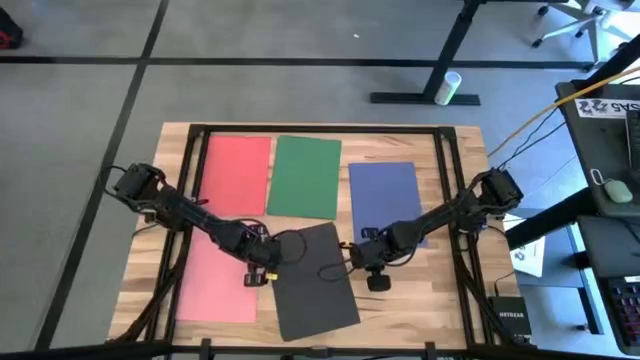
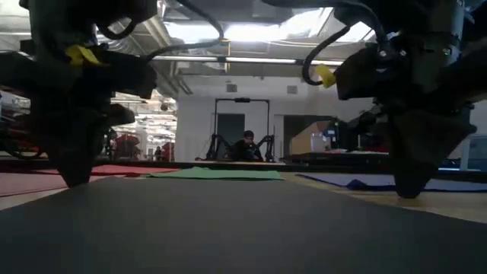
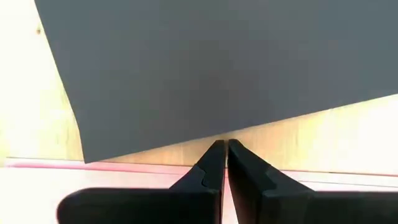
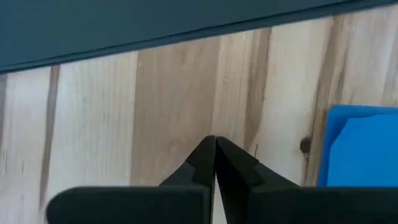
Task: Organize paper
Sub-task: Adjust the stacked black papers
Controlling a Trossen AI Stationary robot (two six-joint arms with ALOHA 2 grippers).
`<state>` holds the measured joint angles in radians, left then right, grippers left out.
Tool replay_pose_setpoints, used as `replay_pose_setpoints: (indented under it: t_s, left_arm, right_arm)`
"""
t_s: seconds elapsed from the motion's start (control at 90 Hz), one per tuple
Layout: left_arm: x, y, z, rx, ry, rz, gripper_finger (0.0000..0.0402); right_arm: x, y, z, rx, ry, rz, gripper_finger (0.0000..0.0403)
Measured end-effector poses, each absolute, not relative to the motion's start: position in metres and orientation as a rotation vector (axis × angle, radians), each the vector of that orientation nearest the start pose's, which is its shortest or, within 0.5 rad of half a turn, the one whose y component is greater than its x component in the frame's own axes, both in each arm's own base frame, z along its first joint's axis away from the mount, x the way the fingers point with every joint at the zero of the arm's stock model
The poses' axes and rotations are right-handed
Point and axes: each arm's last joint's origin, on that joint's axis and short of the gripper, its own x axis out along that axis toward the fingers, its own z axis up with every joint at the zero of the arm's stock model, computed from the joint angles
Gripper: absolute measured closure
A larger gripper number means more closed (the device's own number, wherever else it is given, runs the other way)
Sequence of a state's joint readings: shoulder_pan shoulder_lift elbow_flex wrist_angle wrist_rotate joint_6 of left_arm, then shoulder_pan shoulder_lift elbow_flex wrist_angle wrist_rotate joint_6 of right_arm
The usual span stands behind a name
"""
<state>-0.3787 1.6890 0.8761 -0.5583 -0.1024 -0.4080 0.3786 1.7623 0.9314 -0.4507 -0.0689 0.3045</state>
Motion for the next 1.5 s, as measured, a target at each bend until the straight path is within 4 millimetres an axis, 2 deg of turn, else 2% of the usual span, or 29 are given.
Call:
replay_pose_setpoints:
  t_s: [0.511, 0.922, 1.5]
  left_arm:
    - [0.275, -0.078, 0.134, 0.013, 1.301, 0.063, 0.0401]
    - [0.276, -0.077, 0.134, 0.049, 1.296, 0.056, 0.0402]
    - [0.281, -0.063, 0.133, 0.078, 1.276, 0.064, 0.0402]
  right_arm:
    - [0.285, 0.116, 0.129, 0.067, 1.317, 0.193, 0.0403]
    - [0.285, 0.116, 0.129, 0.073, 1.312, 0.197, 0.0403]
    - [0.285, 0.116, 0.129, 0.069, 1.311, 0.194, 0.0403]
